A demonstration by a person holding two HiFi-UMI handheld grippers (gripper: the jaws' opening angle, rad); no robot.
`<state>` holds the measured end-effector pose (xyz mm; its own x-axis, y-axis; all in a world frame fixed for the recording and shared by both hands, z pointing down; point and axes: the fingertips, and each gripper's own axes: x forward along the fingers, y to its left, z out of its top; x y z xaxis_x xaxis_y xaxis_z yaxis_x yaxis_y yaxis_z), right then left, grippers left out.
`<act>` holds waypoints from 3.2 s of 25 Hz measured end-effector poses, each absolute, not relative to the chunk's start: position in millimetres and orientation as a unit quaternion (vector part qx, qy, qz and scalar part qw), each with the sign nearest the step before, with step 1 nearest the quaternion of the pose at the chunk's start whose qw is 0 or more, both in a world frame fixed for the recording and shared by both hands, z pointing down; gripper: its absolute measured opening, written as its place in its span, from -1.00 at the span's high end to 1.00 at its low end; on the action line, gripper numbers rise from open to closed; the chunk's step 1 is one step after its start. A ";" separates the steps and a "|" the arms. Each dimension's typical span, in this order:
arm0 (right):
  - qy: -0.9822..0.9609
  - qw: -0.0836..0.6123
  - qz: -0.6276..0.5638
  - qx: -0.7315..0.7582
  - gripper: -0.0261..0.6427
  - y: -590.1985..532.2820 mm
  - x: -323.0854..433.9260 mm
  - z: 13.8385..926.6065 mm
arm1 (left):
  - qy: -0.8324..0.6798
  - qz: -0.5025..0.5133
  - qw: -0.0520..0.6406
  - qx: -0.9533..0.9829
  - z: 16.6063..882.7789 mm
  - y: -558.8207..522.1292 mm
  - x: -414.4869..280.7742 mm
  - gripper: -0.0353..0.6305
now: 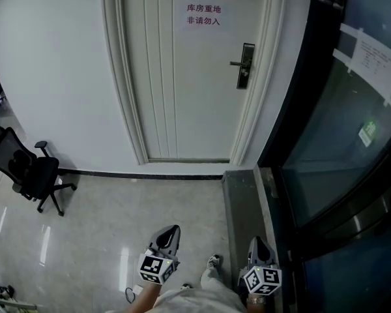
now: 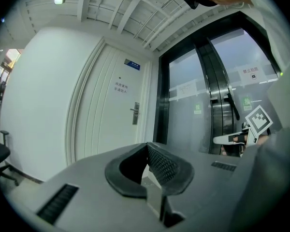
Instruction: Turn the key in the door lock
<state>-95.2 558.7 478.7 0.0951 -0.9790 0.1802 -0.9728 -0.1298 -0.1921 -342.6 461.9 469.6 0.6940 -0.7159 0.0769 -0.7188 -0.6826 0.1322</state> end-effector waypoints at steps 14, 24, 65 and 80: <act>0.679 0.003 -0.153 -0.718 0.92 438.3 -44.2 494.4 | -0.390 0.026 0.070 0.918 466.4 358.8 -277.1 0.88; 0.709 -0.005 -0.146 -0.690 0.92 349.5 13.6 497.0 | -0.424 0.016 0.074 0.903 468.6 297.4 -223.6 0.88; 0.632 -0.008 -0.156 -0.759 0.92 86.7 122.9 501.0 | -0.303 0.038 0.075 0.949 474.5 -11.5 -76.4 0.88; 0.616 -0.012 -0.152 -0.773 0.92 -23.1 101.3 506.9 | -0.287 0.029 0.069 0.955 477.2 -139.8 -88.7 0.88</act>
